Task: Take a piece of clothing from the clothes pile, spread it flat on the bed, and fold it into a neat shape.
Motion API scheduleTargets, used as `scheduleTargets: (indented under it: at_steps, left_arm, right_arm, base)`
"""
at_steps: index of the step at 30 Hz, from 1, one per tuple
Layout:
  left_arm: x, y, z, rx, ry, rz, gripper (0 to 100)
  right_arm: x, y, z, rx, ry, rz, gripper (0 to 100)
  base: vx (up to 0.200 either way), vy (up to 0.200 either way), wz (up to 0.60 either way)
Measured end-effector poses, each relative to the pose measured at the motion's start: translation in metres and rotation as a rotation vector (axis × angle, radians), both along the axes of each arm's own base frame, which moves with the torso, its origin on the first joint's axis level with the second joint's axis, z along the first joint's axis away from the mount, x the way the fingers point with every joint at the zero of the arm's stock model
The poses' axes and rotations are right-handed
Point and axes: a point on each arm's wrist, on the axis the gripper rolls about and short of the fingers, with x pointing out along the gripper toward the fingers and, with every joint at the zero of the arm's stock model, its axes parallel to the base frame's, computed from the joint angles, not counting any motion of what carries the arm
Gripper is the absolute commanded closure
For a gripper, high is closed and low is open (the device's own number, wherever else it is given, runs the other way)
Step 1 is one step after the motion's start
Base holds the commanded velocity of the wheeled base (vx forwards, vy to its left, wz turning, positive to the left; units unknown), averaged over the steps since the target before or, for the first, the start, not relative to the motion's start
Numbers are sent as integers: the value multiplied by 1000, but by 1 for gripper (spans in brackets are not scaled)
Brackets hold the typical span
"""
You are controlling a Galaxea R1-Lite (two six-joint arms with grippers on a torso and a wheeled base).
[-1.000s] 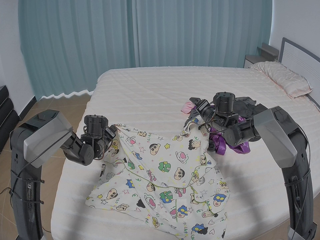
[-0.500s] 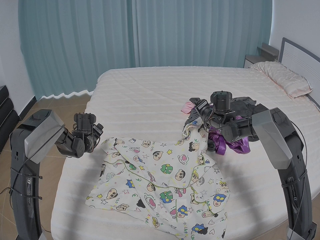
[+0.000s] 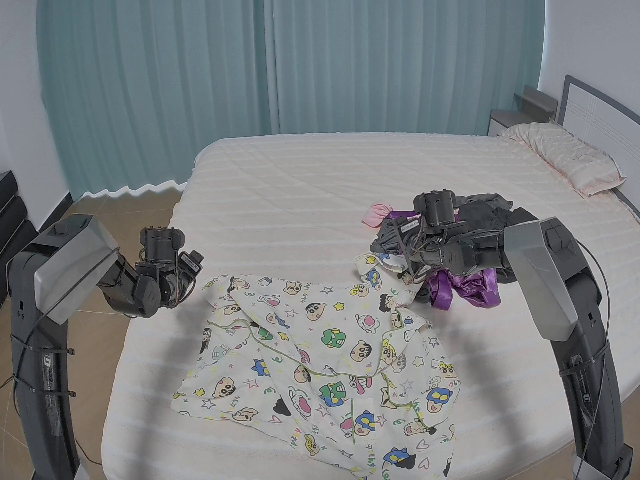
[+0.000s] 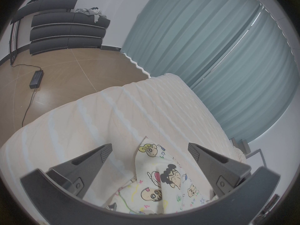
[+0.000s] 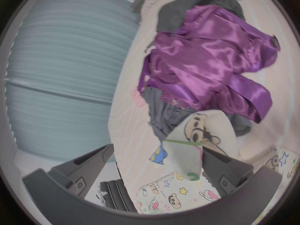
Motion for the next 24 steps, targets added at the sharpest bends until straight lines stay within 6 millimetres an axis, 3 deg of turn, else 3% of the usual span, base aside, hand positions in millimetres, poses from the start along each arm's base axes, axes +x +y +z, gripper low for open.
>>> scheduleTargets:
  at_steps: [4,7,12,18,24]
  left_arm:
    - [-11,1,12,-56,-1,-32,0]
    - [-21,3,21,-86,-1,-56,0]
    - [-36,6,31,-102,1,-66,0]
    - [-55,6,40,-160,5,-94,0]
    - [-73,7,46,-195,16,-120,0]
  right_arm:
    - [0,-7,-8,33,68,-37,0]
    - [-1,-9,-4,19,69,-20,0]
    - [-2,-8,28,-2,-24,68,0]
    - [-1,-8,64,15,-213,59,0]
    - [-7,-17,50,-60,-206,64,0]
  base:
    - [0,0,0]
    - [0,0,0]
    - [0,0,0]
    - [0,0,0]
    - [0,0,0]
